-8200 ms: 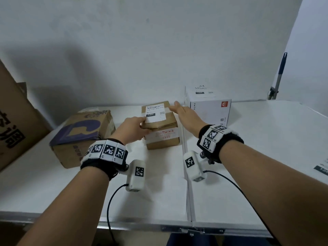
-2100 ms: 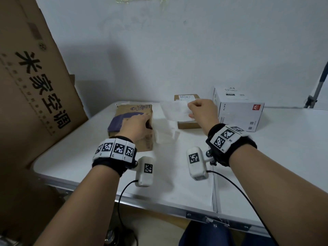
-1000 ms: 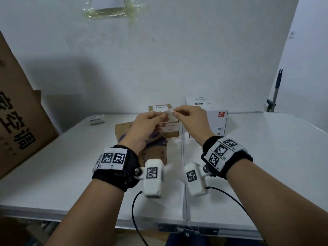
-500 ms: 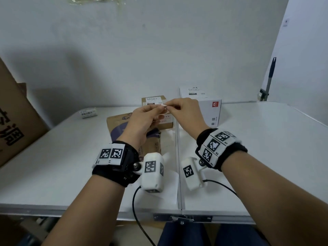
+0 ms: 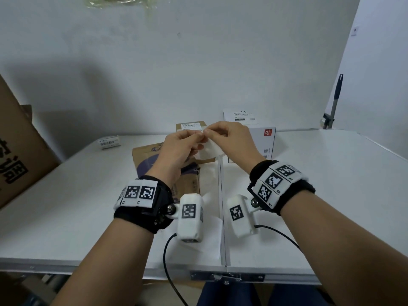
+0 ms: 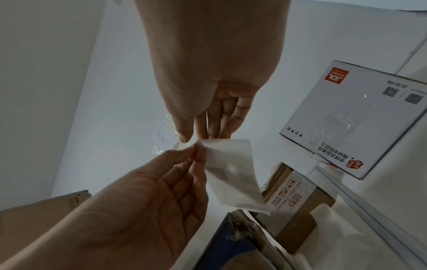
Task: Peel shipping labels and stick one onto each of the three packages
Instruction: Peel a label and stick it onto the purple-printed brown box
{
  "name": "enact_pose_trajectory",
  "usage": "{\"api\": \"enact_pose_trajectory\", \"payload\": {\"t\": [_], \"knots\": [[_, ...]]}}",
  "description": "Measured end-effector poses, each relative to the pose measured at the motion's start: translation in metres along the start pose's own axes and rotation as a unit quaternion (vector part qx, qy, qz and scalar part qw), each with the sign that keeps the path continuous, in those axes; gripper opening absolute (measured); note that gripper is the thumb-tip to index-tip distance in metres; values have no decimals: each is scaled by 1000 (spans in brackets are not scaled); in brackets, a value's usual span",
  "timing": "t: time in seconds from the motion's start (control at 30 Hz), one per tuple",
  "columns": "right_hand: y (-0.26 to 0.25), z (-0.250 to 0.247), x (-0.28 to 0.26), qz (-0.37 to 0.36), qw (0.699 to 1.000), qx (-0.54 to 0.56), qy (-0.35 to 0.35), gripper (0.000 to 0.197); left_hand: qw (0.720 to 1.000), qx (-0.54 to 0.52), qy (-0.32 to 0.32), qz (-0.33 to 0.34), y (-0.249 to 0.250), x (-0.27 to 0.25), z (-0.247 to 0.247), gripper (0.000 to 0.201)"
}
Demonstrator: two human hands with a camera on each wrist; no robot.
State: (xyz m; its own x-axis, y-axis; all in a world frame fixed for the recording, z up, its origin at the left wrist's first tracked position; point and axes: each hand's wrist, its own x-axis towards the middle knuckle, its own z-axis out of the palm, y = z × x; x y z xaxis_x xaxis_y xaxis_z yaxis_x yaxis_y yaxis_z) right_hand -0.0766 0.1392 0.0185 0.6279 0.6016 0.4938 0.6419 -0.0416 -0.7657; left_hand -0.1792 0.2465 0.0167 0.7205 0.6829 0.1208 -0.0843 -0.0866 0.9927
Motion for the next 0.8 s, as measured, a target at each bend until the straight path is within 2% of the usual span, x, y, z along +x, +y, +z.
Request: {"api": "enact_pose_trajectory", "payload": {"t": [0.3, 0.53, 0.67, 0.8], "knots": [[-1, 0, 4, 18, 999, 35, -1, 10, 998, 63, -5, 16, 7, -1, 0, 21], [2, 3, 3, 31, 999, 11, 20, 9, 993, 117, -8, 28, 9, 0, 4, 13], [2, 2, 3, 50, 998, -23, -16, 15, 994, 102, -31, 11, 7, 0, 4, 9], [5, -3, 6, 110, 994, 5, -27, 17, 997, 38, -63, -37, 3, 2, 0, 11]]}}
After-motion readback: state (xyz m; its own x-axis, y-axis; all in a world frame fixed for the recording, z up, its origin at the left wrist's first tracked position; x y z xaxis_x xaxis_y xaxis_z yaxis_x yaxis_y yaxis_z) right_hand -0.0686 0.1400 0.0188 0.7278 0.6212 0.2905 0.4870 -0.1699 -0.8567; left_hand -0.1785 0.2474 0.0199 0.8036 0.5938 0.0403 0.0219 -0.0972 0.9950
